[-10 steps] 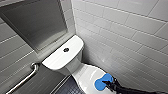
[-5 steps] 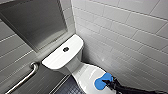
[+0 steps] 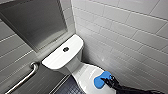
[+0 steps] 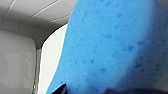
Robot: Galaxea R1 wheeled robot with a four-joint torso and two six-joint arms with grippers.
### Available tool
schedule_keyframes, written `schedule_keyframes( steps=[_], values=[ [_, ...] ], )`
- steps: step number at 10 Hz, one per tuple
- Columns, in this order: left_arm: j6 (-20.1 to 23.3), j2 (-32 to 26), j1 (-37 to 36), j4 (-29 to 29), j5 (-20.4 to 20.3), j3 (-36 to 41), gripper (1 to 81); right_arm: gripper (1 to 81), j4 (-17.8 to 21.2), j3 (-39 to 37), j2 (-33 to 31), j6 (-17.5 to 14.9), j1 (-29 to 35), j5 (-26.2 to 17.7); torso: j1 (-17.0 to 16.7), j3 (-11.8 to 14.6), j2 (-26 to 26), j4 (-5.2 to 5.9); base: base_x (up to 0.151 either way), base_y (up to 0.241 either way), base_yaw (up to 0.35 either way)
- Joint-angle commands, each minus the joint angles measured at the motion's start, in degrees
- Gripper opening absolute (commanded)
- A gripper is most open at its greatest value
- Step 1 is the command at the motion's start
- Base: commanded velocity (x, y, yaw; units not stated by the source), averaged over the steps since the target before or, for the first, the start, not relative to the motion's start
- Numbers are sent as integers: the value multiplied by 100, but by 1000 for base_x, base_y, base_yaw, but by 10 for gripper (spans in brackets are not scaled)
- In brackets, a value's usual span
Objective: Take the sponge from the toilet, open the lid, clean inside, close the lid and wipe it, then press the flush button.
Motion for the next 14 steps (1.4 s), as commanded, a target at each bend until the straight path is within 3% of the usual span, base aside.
schedule_keyframes(
  steps=[1,3,4,7,9,13,14],
  values=[
    [3,-2,210,-59,487,8,811,811,61,-191,-22,-2,330,-464,0,0,0,0,0,0,0],
    [3,-11,211,-59,487,8,811,811,70,-199,-14,-2,286,-394,0,0,0,0,0,0,0],
    [3,-11,210,-59,487,8,811,10,70,-208,-14,-2,277,-394,0,0,0,0,0,0,0],
    [3,7,219,-59,487,8,811,10,44,-209,-66,-11,312,-429,2,0,0,0,0,0,0],
    [12,24,211,-50,487,16,811,10,-378,468,-427,15,399,-350,2,0,0,0,0,0,0],
    [12,60,210,-50,426,8,811,10,-528,2058,-1270,7,716,-324,2,0,0,0,0,0,0],
    [21,68,210,-41,426,16,811,10,-536,2208,-1358,7,760,-332,-367,0,573,0,0,0,0]
  ],
)
